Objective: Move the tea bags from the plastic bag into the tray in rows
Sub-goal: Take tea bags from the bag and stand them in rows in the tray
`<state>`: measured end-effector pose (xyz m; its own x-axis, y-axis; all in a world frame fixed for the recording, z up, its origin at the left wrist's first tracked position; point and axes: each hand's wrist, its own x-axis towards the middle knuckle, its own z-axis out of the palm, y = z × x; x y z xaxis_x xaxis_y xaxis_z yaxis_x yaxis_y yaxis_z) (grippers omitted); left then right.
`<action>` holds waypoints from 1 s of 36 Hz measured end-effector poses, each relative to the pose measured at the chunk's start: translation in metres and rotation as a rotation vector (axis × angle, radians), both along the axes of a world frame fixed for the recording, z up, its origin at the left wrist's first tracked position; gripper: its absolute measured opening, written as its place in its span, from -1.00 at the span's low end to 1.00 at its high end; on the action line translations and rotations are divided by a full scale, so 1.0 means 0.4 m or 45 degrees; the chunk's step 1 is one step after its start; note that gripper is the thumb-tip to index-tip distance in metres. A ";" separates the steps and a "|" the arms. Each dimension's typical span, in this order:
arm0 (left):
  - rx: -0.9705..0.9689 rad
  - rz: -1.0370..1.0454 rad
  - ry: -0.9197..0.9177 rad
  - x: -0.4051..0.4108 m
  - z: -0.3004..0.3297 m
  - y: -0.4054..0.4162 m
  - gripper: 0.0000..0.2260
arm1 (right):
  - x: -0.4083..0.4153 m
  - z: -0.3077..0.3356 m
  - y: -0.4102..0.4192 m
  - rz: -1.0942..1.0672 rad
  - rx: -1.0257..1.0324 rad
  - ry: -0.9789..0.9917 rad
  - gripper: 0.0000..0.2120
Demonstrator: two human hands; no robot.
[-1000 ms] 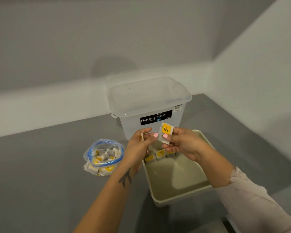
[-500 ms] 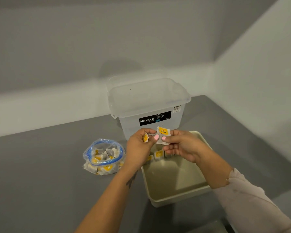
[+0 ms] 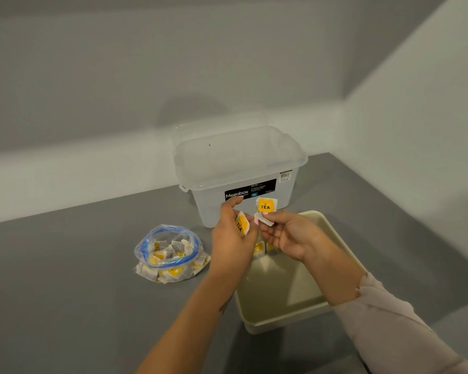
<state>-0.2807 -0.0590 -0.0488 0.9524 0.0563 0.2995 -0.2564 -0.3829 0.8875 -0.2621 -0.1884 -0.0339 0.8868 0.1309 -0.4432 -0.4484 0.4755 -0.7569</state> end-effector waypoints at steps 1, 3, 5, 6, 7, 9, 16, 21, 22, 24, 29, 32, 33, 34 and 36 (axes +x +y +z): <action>-0.009 0.004 0.006 -0.001 -0.001 -0.001 -0.59 | 0.000 -0.001 0.005 -0.011 -0.028 -0.020 -0.92; -0.024 0.021 0.011 -0.001 -0.002 -0.003 -0.58 | 0.001 -0.005 0.015 -0.008 -0.103 -0.083 -0.89; -0.039 0.042 0.023 -0.001 -0.001 -0.003 -0.56 | 0.001 -0.010 0.025 0.007 -0.188 -0.148 -0.92; -0.049 0.051 0.027 -0.001 0.001 -0.003 -0.56 | 0.002 -0.014 0.028 -0.003 -0.225 -0.167 -0.96; -0.055 0.055 0.027 -0.002 0.003 -0.003 -0.56 | 0.001 -0.016 0.032 -0.026 -0.250 -0.178 -0.98; -0.057 0.045 0.025 -0.006 0.009 -0.003 -0.56 | -0.002 -0.020 0.037 -0.075 -0.298 -0.203 -0.94; -0.015 0.005 0.028 -0.012 0.017 -0.003 -0.59 | -0.012 -0.016 0.044 -0.065 -0.365 -0.273 -0.88; 0.048 0.003 0.013 -0.012 0.012 0.005 -0.60 | -0.019 0.001 0.034 0.013 -0.166 -0.196 -0.85; 0.060 -0.009 0.013 -0.011 0.009 0.007 -0.60 | -0.019 0.002 0.034 0.008 -0.172 -0.182 -0.83; 0.081 -0.030 0.016 -0.011 0.004 0.010 -0.60 | -0.019 -0.001 0.031 -0.014 -0.246 -0.190 -0.84; -0.013 0.008 -0.013 -0.015 0.005 0.010 -0.60 | -0.023 -0.005 0.025 -0.053 -0.398 -0.248 -0.85; -0.115 0.104 0.011 -0.012 0.004 0.016 -0.62 | -0.029 0.003 0.021 -0.056 -0.447 -0.268 -0.87; -0.131 0.113 0.054 -0.008 0.003 0.020 -0.61 | -0.030 0.007 0.019 -0.055 -0.459 -0.267 -0.89; -0.149 0.097 0.112 -0.006 0.004 0.022 -0.60 | -0.030 0.009 0.017 -0.051 -0.473 -0.264 -0.90; -0.199 0.014 0.238 -0.002 0.006 0.022 -0.58 | -0.032 0.015 0.014 -0.032 -0.503 -0.259 -0.91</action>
<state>-0.2815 -0.0500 -0.0464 0.9895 0.0992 0.1046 -0.0784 -0.2388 0.9679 -0.2750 -0.1827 -0.0278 0.9619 -0.0360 -0.2712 -0.2638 0.1410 -0.9542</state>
